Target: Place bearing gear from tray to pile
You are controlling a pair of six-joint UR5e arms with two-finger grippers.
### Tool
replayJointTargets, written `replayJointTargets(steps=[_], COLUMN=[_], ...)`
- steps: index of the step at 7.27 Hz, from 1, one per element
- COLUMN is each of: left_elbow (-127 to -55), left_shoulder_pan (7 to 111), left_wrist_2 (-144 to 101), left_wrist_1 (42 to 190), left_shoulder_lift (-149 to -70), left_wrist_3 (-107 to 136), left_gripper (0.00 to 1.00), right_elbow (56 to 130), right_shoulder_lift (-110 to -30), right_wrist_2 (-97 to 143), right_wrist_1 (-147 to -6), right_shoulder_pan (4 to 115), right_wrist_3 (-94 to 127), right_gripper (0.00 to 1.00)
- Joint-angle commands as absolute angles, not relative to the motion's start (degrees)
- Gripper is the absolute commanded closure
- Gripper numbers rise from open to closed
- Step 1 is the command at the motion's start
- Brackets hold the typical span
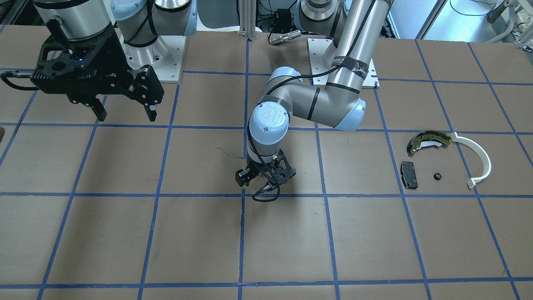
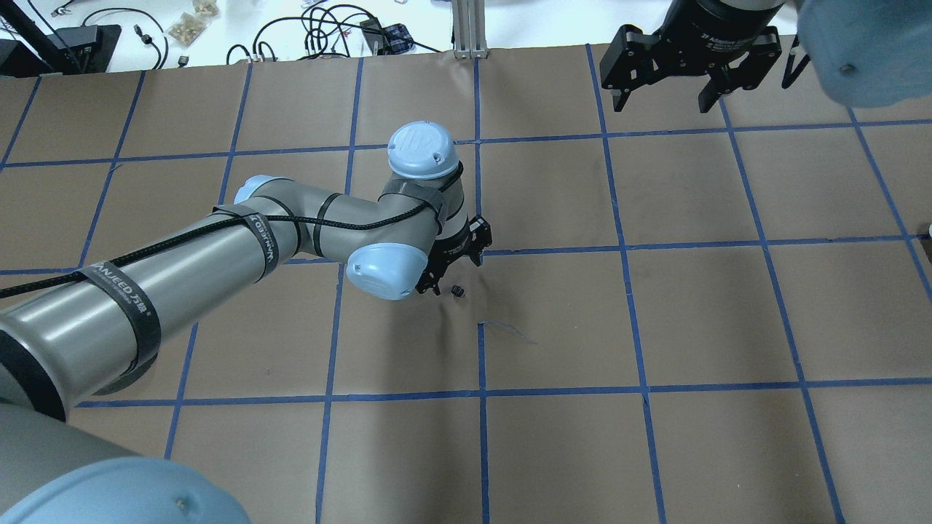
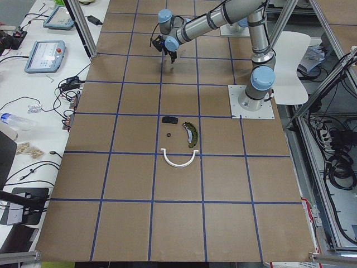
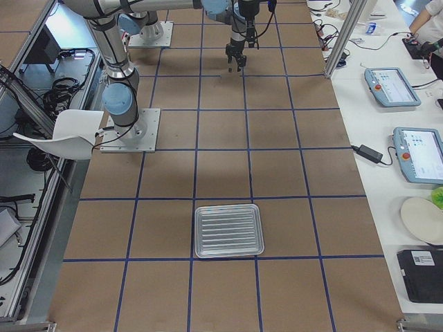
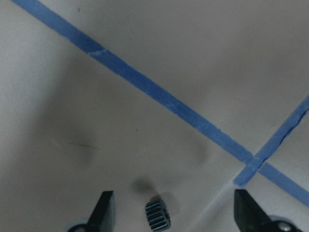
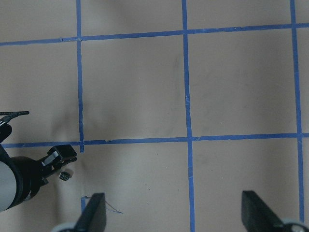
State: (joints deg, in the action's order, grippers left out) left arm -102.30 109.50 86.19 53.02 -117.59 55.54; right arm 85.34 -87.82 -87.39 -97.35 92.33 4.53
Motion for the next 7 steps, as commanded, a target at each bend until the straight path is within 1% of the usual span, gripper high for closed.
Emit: replayJointTargets(steps=[1, 2, 4, 5, 7], left_elbow=[-103.1, -103.4, -103.3, -103.3, -102.4], left_shoulder_pan=[109.6, 109.6, 109.6, 109.6, 109.3], left_wrist_2=[86.0, 86.0, 86.0, 86.3, 86.7], left_wrist_1=[53.1, 53.1, 53.0, 53.1, 53.4], left_shoulder_lift=[-117.5, -117.4, -117.4, -117.5, -116.7], left_wrist_3=[55.5, 55.5, 55.4, 55.4, 53.7], left_gripper=[0.22, 0.42, 0.73, 1.0, 1.0], right_elbow=[85.3, 85.3, 85.3, 85.3, 85.3], right_shoulder_lift=[-87.8, -87.8, -87.9, -87.9, -87.9], right_wrist_2=[-86.9, -86.9, -86.9, -87.2, -87.5], right_wrist_1=[-97.4, -97.3, -97.5, -97.4, -97.4], right_shoulder_pan=[92.3, 92.3, 92.5, 92.5, 92.5], right_wrist_3=[4.8, 5.7, 5.9, 6.2, 8.0], right_gripper=[0.0, 0.0, 0.0, 0.0, 0.0])
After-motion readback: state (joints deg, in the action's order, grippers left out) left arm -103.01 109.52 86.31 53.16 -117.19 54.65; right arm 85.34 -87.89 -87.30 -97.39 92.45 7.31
